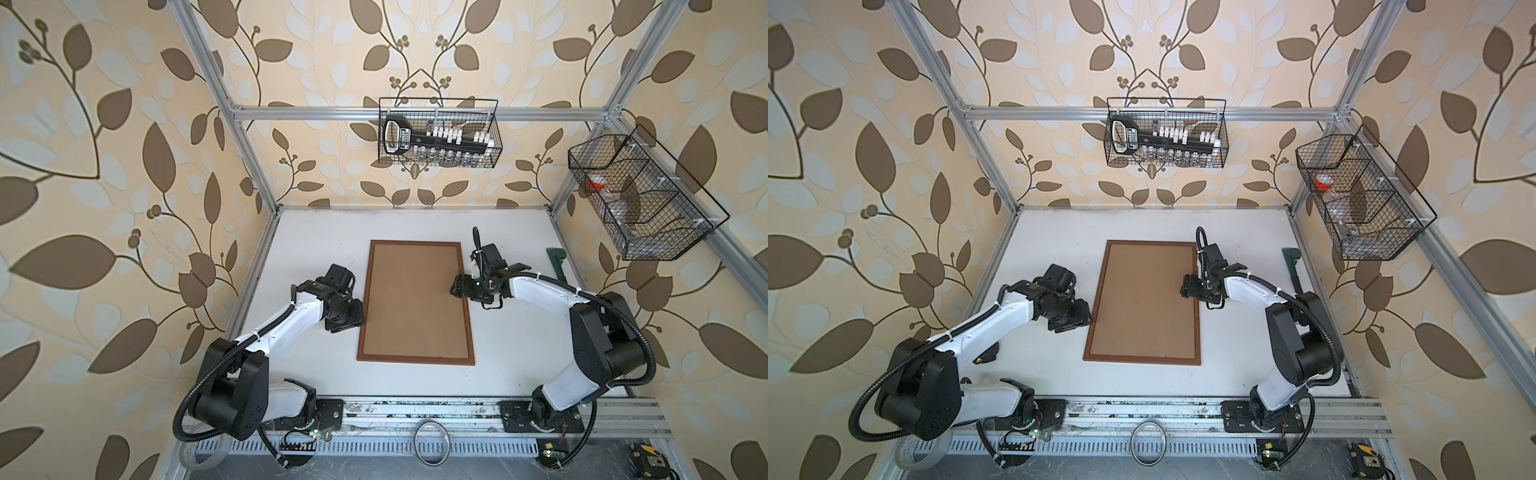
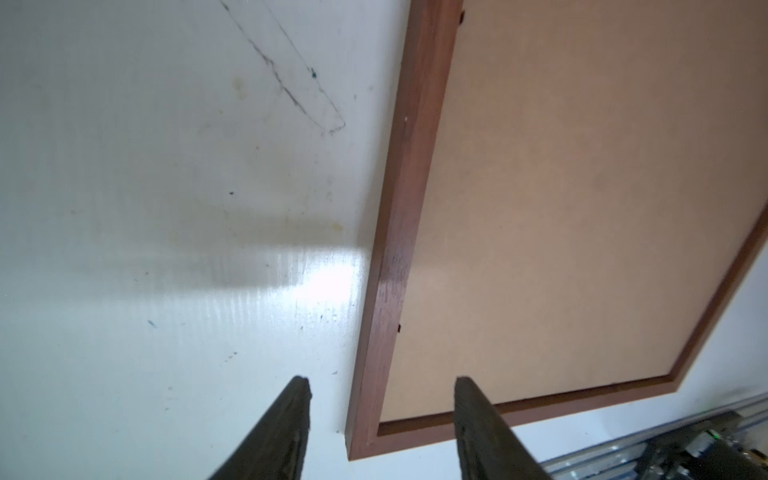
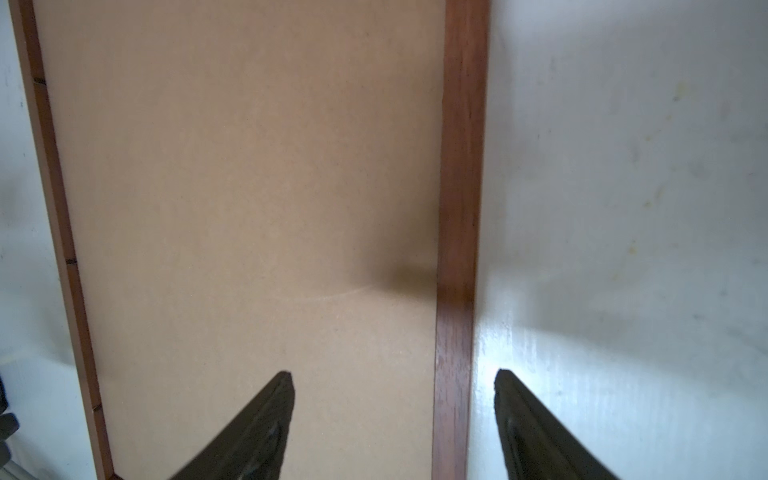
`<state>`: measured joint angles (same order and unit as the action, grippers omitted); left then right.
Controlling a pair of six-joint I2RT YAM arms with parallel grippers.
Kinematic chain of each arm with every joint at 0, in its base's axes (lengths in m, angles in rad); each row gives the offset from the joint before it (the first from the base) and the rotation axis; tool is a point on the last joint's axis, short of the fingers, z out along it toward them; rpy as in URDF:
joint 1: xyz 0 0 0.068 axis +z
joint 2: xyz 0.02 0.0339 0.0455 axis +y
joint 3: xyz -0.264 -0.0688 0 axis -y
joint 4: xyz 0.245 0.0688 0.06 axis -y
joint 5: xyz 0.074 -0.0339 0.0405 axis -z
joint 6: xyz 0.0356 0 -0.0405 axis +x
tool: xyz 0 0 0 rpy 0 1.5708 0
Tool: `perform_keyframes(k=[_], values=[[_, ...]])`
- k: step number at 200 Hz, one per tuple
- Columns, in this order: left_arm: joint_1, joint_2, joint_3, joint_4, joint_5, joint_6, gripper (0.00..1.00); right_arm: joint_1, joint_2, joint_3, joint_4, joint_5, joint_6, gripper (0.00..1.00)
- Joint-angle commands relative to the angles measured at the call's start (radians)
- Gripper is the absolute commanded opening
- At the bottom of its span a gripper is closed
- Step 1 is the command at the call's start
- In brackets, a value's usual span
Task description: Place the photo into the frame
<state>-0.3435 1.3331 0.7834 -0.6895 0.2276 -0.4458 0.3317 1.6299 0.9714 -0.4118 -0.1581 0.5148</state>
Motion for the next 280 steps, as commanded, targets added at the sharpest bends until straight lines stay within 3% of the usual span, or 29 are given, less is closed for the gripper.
perform_keyframes(k=[1,66,84,113,144,176,200,234,257,280], values=[[-0.039,0.046,-0.004,-0.048,-0.033,0.029,0.53,0.0,-0.018,-0.021,-0.011,-0.014,-0.024,0.76],[-0.038,0.122,0.007,-0.072,-0.1,0.013,0.34,-0.023,-0.035,-0.067,0.013,-0.047,-0.028,0.76],[-0.037,0.141,-0.015,0.006,-0.043,0.017,0.38,-0.024,-0.038,-0.077,0.024,-0.072,-0.024,0.75],[-0.037,0.131,-0.064,0.23,0.112,-0.065,0.57,-0.037,-0.028,-0.079,0.033,-0.088,-0.024,0.76],[-0.056,0.236,-0.052,0.44,0.209,-0.152,0.58,-0.084,-0.014,-0.089,0.06,-0.124,-0.018,0.76],[-0.19,0.388,0.093,0.51,0.247,-0.179,0.58,-0.125,0.009,-0.103,0.051,-0.118,-0.034,0.76],[-0.241,0.447,0.184,0.47,0.238,-0.15,0.58,-0.153,0.007,-0.109,0.026,-0.061,-0.049,0.76],[-0.191,0.337,0.152,0.345,0.242,-0.084,0.57,-0.158,-0.008,-0.091,-0.006,0.014,-0.077,0.76],[-0.135,0.22,0.106,0.213,0.176,0.017,0.57,-0.159,-0.003,-0.09,0.0,0.002,-0.081,0.76],[-0.129,0.227,0.094,0.206,0.138,0.085,0.53,-0.159,0.015,-0.099,0.017,-0.015,-0.079,0.75]])
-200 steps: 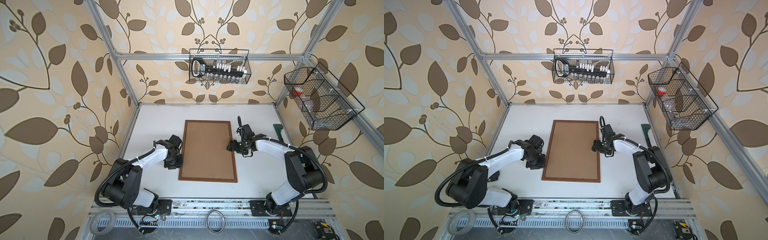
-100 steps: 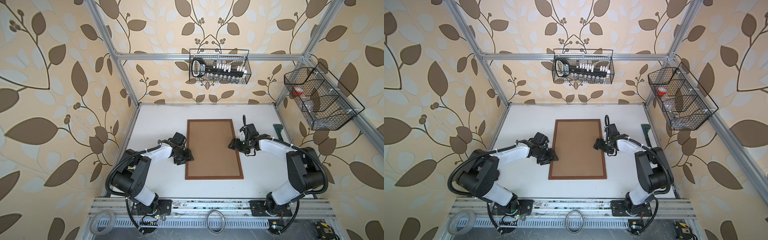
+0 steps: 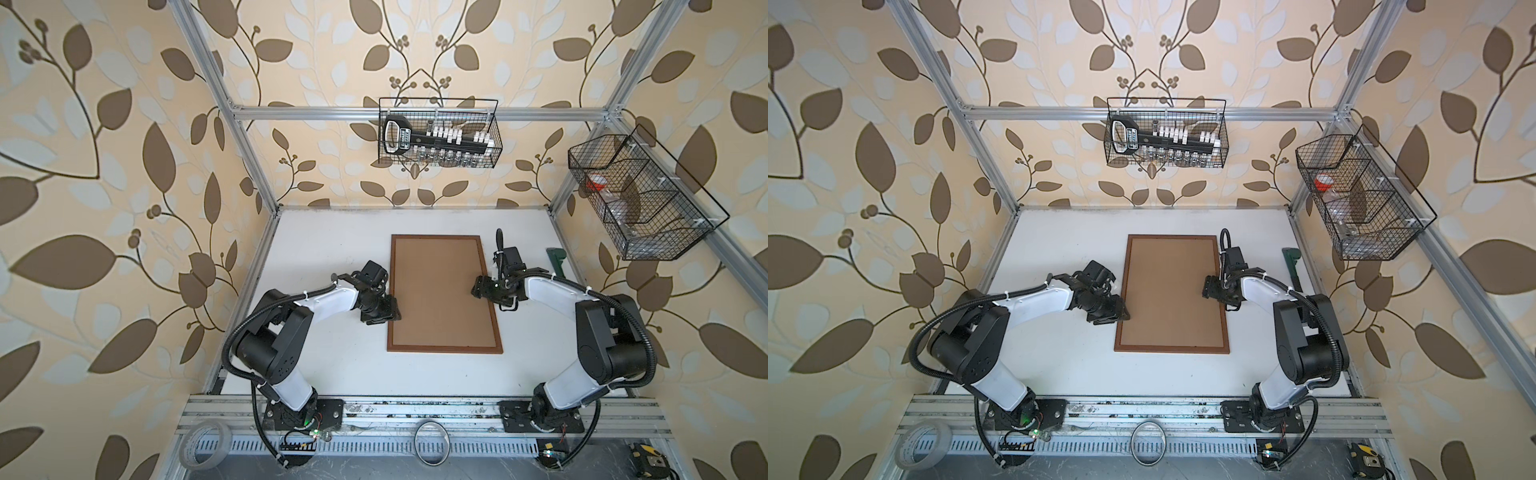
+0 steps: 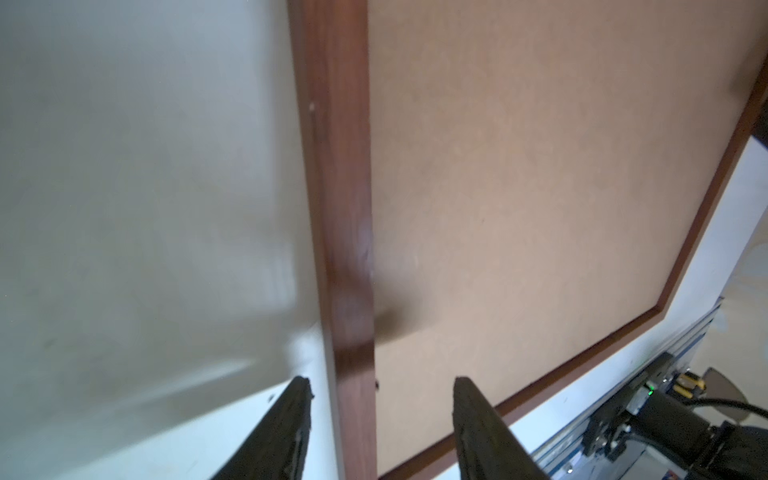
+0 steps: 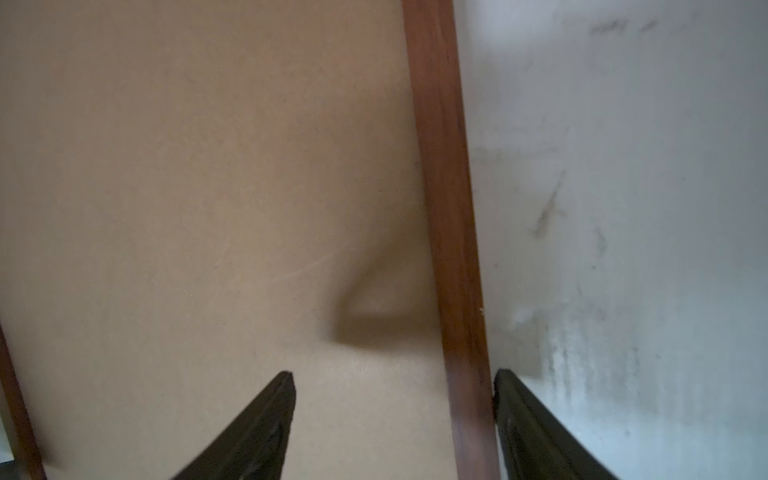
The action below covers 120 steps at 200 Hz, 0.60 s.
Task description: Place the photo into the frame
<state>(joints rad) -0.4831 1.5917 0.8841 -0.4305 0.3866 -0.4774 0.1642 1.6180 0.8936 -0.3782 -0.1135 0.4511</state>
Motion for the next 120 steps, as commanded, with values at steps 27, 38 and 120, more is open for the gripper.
perform_keyframes(k=[27,38,120], values=[[-0.01,0.02,0.005,-0.007,-0.018,0.149,0.49,0.009,0.031,-0.028,-0.02,-0.056,-0.02,0.75],[-0.01,0.038,0.01,-0.023,-0.037,0.168,0.44,0.009,0.026,-0.027,-0.022,-0.052,-0.023,0.75],[0.052,-0.028,-0.036,-0.019,-0.031,0.203,0.33,0.009,0.032,-0.024,-0.022,-0.051,-0.025,0.75]])
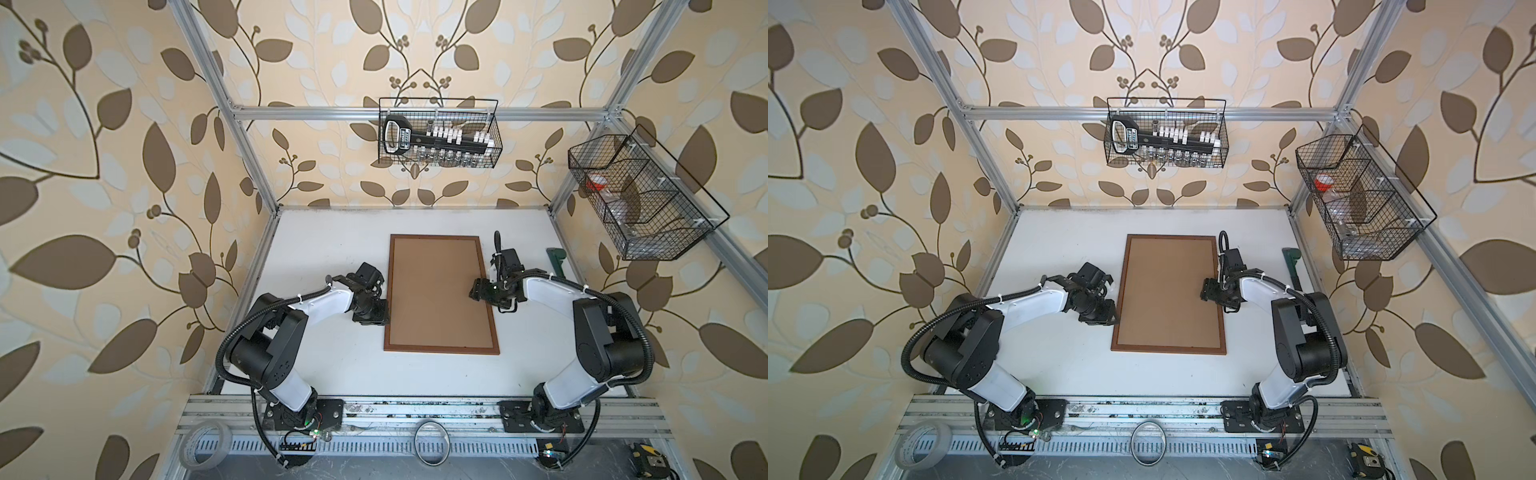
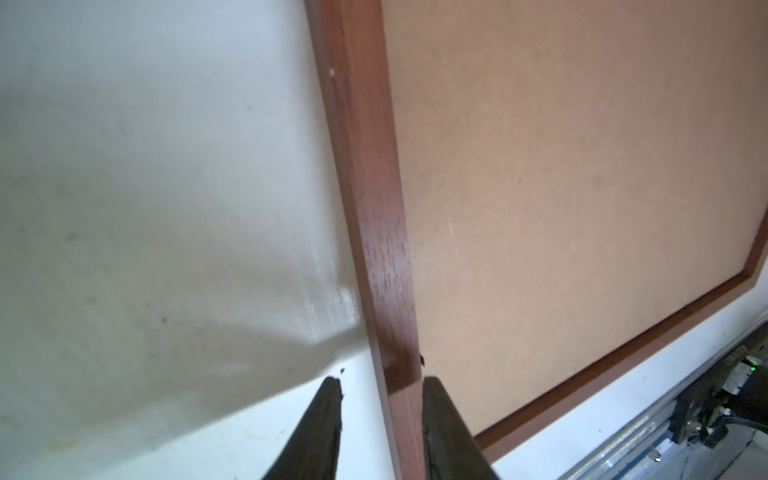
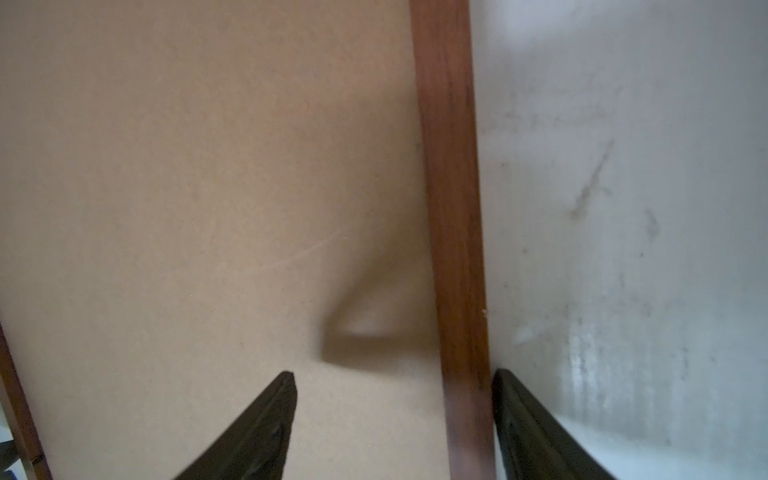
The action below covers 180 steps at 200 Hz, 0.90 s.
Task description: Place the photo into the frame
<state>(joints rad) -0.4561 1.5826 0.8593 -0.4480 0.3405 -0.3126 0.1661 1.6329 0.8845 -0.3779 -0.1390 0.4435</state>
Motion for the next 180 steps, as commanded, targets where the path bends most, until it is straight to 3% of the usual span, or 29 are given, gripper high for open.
perform_keyframes(k=[1,180], values=[[0.026,-0.015,-0.011,-0.002,0.014,0.04,0.32,0.007,0.018,-0.015,-0.023,-0.025,-0.018,0.75],[-0.01,0.07,0.005,-0.007,0.022,0.045,0.28,0.006,0.017,-0.015,-0.025,-0.024,-0.02,0.74]])
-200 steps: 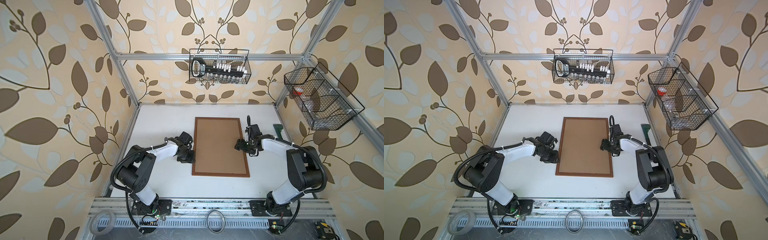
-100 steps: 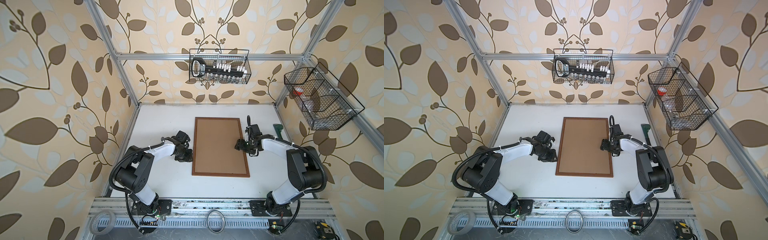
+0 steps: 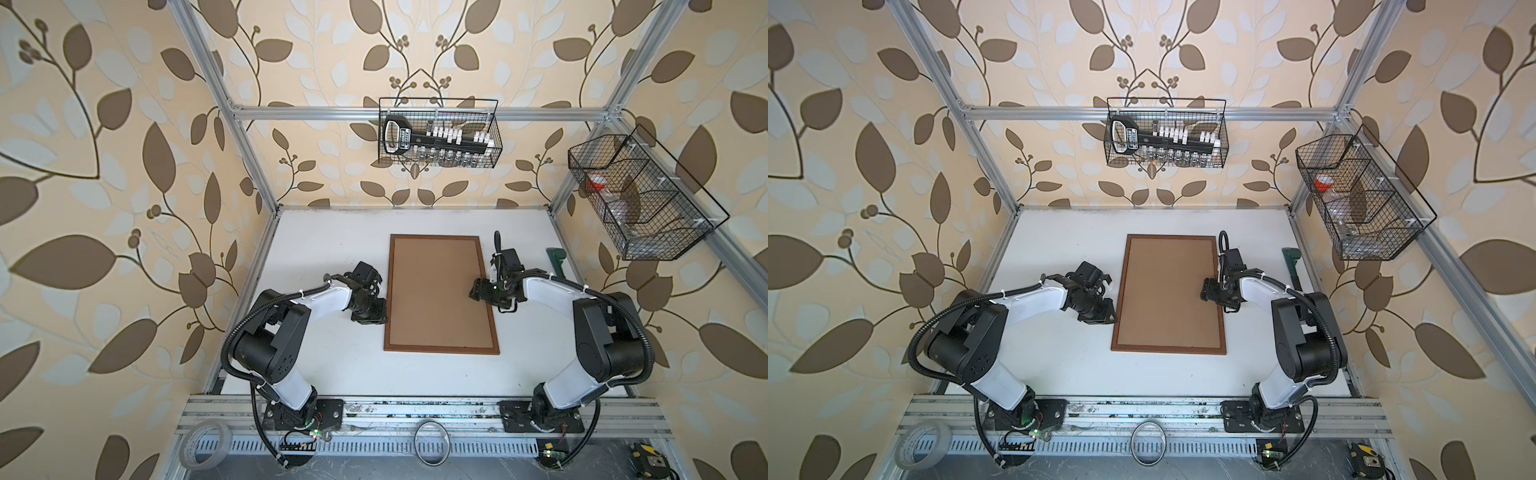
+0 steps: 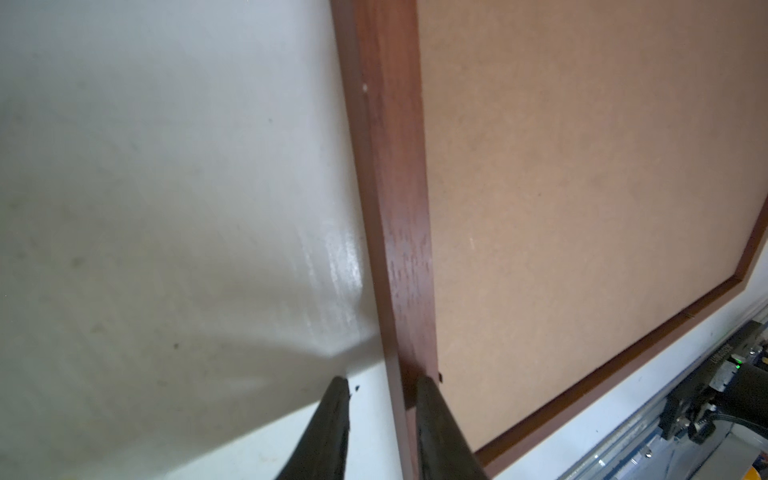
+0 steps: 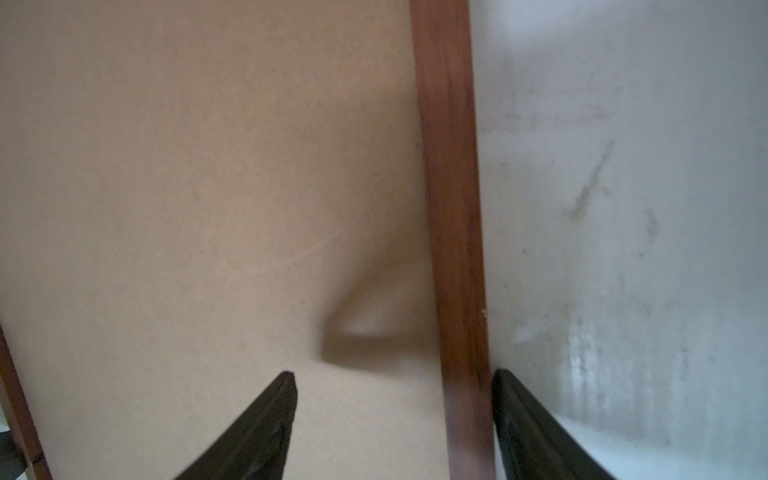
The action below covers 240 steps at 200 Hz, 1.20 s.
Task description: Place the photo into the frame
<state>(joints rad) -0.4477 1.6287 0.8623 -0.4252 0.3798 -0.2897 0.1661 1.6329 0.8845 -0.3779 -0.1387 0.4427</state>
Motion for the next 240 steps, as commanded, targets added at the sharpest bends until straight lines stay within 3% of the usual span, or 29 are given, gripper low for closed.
perform_keyframes(k=[1,81,126,154,190,213,240], values=[[-0.019,0.023,0.001,-0.03,-0.018,0.023,0.28,0.007,0.017,-0.015,-0.024,-0.025,-0.019,0.74],[-0.044,0.07,0.019,-0.05,-0.057,0.018,0.26,0.007,0.013,-0.013,-0.029,-0.024,-0.02,0.75],[-0.053,0.106,0.042,-0.088,-0.171,-0.025,0.22,0.006,0.009,-0.014,-0.029,-0.025,-0.019,0.74],[-0.115,0.141,0.069,-0.121,-0.273,-0.053,0.21,0.006,0.007,-0.014,-0.031,-0.024,-0.02,0.74],[-0.121,0.177,0.041,-0.126,-0.271,-0.084,0.18,0.005,0.003,-0.012,-0.032,-0.023,-0.019,0.74],[-0.123,0.175,0.079,-0.141,-0.266,-0.082,0.2,0.006,0.009,-0.006,-0.03,-0.028,-0.018,0.75],[-0.147,0.208,0.172,-0.21,-0.346,-0.066,0.24,0.006,0.007,-0.003,-0.032,-0.03,-0.016,0.74]])
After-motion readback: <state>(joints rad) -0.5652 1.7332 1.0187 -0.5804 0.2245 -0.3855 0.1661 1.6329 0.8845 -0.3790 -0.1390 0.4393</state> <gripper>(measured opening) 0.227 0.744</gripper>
